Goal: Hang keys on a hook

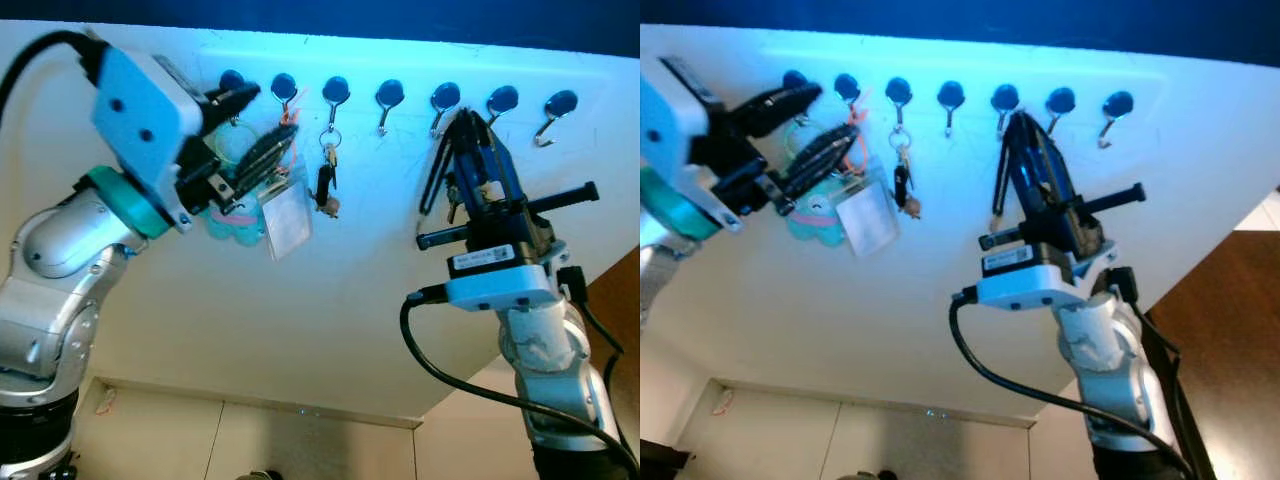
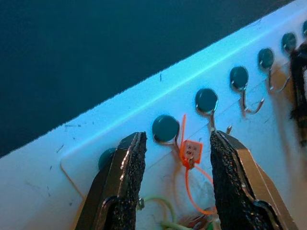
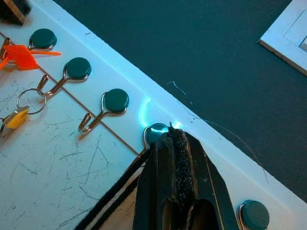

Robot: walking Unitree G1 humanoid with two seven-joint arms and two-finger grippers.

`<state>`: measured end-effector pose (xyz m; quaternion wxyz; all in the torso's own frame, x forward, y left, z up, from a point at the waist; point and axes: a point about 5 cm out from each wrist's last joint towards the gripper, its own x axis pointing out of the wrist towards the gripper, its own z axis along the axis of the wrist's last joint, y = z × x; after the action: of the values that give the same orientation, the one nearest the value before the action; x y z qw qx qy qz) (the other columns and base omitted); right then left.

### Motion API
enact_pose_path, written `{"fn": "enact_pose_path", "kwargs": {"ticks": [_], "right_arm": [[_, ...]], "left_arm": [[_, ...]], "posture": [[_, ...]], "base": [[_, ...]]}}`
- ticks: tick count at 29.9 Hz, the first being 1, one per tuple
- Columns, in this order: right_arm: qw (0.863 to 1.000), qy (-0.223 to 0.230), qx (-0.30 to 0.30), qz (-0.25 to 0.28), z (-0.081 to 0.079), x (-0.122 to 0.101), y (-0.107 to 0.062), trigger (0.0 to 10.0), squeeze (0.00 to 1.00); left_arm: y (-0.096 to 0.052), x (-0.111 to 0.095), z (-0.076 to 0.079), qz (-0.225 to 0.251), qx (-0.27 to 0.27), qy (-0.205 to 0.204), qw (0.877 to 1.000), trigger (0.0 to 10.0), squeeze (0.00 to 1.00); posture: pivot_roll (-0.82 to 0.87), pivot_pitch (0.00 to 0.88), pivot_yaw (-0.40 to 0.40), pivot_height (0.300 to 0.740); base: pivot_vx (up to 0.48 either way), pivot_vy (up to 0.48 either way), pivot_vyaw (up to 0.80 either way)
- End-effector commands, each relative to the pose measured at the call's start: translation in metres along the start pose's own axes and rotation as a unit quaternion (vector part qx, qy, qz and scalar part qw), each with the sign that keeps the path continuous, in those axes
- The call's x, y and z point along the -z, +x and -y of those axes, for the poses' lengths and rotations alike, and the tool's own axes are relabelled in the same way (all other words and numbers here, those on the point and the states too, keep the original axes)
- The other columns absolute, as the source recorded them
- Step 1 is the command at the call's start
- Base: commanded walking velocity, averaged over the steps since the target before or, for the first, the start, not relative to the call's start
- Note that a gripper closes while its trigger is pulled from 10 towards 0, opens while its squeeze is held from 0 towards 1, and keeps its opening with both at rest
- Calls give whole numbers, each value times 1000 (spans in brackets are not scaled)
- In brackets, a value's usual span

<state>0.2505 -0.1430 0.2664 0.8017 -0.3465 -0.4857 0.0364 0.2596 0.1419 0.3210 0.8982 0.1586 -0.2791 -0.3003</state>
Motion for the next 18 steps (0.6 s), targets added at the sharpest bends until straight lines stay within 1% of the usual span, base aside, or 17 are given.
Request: {"fn": "enact_pose_path", "kwargs": {"ticks": [1, 5, 6, 9, 10, 12, 14, 18], "right_arm": [[1000, 1, -1, 4, -2, -1, 0, 10000, 0], [1000, 0, -1, 5, -2, -1, 1, 10000, 0], [1000, -2, 2, 9, -1, -1, 4, 10000, 0], [1000, -2, 2, 9, -1, -1, 4, 10000, 0], [1000, -3, 6, 14, 0, -1, 7, 10000, 0], [1000, -3, 6, 14, 0, -1, 7, 10000, 0], [1000, -5, 13, 22, 1, -3, 13, 10000, 0], [1000, -5, 15, 23, 1, -3, 15, 10000, 0]], "left_arm": [[-3, -6, 1, 4, 7, 3, 1000, 10000, 0], [-6, -8, 5, 0, 26, 2, 1000, 10000, 0], [-9, -8, 9, -6, 34, 1, 999, 10000, 0], [-9, -8, 9, -6, 34, 1, 999, 10000, 0], [-11, -7, 11, -11, 38, -1, 999, 10000, 0], [-11, -7, 11, -11, 38, -1, 999, 10000, 0], [-13, -7, 12, -18, 36, -6, 999, 10000, 0], [-13, -7, 12, -19, 33, -8, 999, 10000, 0]], "posture": [[38, 0, 104, 740], [42, 0, 103, 740], [43, 0, 104, 740], [43, 0, 104, 740], [46, 0, 102, 740], [46, 0, 102, 740], [48, 0, 102, 740], [46, 0, 102, 740]], "base": [[0, 0, 0], [0, 0, 0], [0, 0, 0], [0, 0, 0], [0, 0, 0], [0, 0, 0], [0, 0, 0], [0, 0, 0]]}}
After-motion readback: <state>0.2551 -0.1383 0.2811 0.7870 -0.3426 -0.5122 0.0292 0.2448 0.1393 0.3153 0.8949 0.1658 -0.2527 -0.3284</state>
